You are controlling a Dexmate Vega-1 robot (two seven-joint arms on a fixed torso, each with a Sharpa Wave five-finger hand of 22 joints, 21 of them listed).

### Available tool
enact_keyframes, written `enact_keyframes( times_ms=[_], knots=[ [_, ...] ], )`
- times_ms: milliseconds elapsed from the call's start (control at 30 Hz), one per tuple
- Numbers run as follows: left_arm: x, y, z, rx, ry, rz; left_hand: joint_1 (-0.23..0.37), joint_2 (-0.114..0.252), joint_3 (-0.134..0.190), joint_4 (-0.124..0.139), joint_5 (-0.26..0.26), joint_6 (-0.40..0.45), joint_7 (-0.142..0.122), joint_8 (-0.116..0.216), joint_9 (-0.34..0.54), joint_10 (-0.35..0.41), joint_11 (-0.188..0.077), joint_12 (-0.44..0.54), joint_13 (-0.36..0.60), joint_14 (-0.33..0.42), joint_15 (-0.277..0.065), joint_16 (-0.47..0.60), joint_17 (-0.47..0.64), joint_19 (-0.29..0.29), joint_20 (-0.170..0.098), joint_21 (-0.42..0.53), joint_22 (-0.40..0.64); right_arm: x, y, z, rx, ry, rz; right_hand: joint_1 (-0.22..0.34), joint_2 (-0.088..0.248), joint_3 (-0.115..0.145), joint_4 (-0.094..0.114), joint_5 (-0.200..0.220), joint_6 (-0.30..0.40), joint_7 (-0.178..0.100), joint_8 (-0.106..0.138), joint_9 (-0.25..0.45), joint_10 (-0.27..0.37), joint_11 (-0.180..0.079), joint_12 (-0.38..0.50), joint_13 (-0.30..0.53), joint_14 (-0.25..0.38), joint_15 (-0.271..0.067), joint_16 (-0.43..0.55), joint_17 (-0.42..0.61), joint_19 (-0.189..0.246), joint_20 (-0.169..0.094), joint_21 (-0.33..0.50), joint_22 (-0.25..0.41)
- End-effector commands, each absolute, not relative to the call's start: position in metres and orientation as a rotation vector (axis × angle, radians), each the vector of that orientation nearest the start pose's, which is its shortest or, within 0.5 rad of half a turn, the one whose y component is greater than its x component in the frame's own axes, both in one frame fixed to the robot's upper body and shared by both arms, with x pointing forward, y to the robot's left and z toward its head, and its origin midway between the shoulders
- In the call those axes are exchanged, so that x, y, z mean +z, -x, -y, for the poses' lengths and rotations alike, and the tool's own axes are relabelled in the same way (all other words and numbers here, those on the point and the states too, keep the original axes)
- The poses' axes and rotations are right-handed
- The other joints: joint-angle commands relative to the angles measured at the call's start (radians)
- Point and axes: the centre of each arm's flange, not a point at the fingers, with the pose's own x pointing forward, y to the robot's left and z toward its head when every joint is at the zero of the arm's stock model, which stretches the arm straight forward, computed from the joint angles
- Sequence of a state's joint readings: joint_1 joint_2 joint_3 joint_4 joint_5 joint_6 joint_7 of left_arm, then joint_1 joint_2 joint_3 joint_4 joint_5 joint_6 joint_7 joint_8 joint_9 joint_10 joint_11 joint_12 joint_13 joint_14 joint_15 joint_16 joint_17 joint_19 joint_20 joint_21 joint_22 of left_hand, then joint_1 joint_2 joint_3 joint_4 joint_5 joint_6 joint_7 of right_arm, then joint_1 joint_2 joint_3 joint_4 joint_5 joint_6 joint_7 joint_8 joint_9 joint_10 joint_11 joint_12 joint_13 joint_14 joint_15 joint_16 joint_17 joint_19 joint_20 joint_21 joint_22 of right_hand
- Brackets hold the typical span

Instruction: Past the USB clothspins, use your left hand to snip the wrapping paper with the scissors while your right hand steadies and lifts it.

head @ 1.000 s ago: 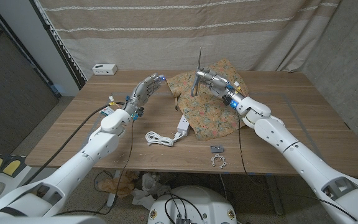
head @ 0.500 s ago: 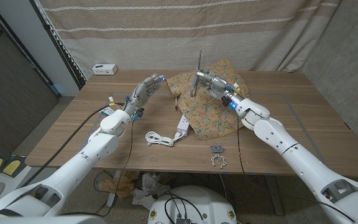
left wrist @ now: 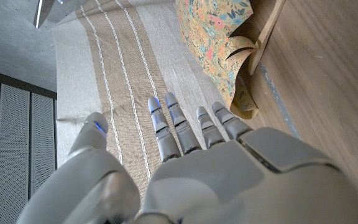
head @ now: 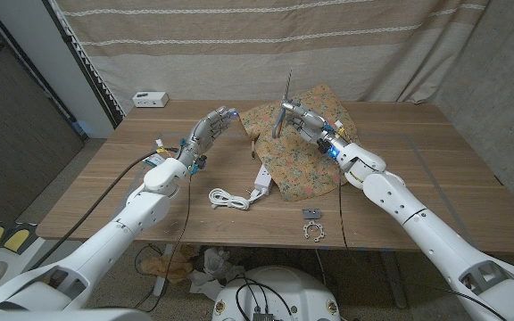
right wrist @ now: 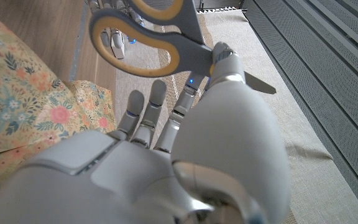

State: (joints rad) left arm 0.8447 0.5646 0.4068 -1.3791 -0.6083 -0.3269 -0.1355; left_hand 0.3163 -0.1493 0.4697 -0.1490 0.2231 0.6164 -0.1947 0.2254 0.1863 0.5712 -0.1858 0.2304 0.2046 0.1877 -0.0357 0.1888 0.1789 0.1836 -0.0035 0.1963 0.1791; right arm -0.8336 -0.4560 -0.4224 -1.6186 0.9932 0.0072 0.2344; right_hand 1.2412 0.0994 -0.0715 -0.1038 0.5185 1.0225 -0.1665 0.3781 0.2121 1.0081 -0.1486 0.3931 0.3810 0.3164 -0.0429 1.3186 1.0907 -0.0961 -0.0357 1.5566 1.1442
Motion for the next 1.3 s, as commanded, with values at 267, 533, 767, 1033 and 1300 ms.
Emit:
enact_keyframes(
  times_ms=[267,533,767,1033,1300],
  knots=[
    [-0.012,-0.629,-0.266,-0.358,-0.086,0.665,-0.004,0.004,-0.004,0.003,0.001,0.010,-0.002,-0.003,0.001,0.008,0.002,0.005,0.003,0.005,-0.079,0.005,0.003,0.001,0.008,0.005,0.004,0.025,-0.597,0.149,0.743,-0.354,0.518,0.015,0.049,0.005,-0.004,-0.003,0.044,-0.025,0.002,0.005,0.146,-0.057,-0.003,0.089,0.044,-0.171,0.074,-0.013,0.060,-0.166,-0.012,-0.075],
    [-0.011,-0.630,-0.265,-0.365,-0.089,0.664,-0.004,0.005,-0.004,0.003,0.001,0.010,-0.003,-0.005,0.001,0.012,0.000,0.005,0.002,0.005,-0.080,0.005,0.003,0.001,0.008,0.005,0.004,0.026,-0.596,0.151,0.722,-0.347,0.538,0.027,0.046,0.008,-0.011,-0.008,0.043,-0.016,-0.003,0.005,0.150,-0.054,-0.012,0.089,0.103,-0.174,0.091,-0.099,0.110,-0.166,-0.013,-0.147],
    [-0.010,-0.630,-0.265,-0.369,-0.091,0.664,-0.004,0.005,-0.004,0.002,0.001,0.011,-0.003,-0.007,0.001,0.010,-0.001,0.003,0.002,0.005,-0.080,0.005,0.003,0.002,0.007,0.005,0.004,0.028,-0.596,0.153,0.713,-0.325,0.567,0.044,0.044,0.015,-0.017,-0.009,0.045,0.005,-0.006,0.006,0.161,-0.035,-0.011,0.090,0.172,-0.175,0.059,-0.191,0.208,-0.161,0.001,-0.199],
    [-0.008,-0.631,-0.264,-0.375,-0.096,0.663,-0.004,0.005,-0.004,0.002,0.001,0.012,-0.003,-0.008,0.001,0.011,0.002,0.002,0.002,0.005,-0.080,0.005,0.003,0.003,0.006,0.006,0.004,0.027,-0.596,0.155,0.707,-0.309,0.574,0.061,0.038,0.020,-0.027,-0.011,0.043,0.021,-0.007,0.012,0.161,-0.015,-0.014,0.087,0.200,-0.177,0.029,-0.230,0.236,-0.163,-0.001,-0.224],
    [-0.004,-0.628,-0.263,-0.376,-0.094,0.678,-0.003,0.006,-0.004,0.002,0.001,0.014,-0.003,-0.009,0.001,0.012,0.002,0.002,0.002,0.009,-0.082,0.007,0.003,0.004,0.007,0.006,0.004,0.028,-0.598,0.162,0.686,-0.279,0.599,0.072,0.033,0.022,-0.031,-0.014,0.042,0.029,-0.008,0.017,0.164,-0.012,-0.012,0.090,0.213,-0.177,0.023,-0.236,0.241,-0.163,-0.003,-0.237]
  ],
)
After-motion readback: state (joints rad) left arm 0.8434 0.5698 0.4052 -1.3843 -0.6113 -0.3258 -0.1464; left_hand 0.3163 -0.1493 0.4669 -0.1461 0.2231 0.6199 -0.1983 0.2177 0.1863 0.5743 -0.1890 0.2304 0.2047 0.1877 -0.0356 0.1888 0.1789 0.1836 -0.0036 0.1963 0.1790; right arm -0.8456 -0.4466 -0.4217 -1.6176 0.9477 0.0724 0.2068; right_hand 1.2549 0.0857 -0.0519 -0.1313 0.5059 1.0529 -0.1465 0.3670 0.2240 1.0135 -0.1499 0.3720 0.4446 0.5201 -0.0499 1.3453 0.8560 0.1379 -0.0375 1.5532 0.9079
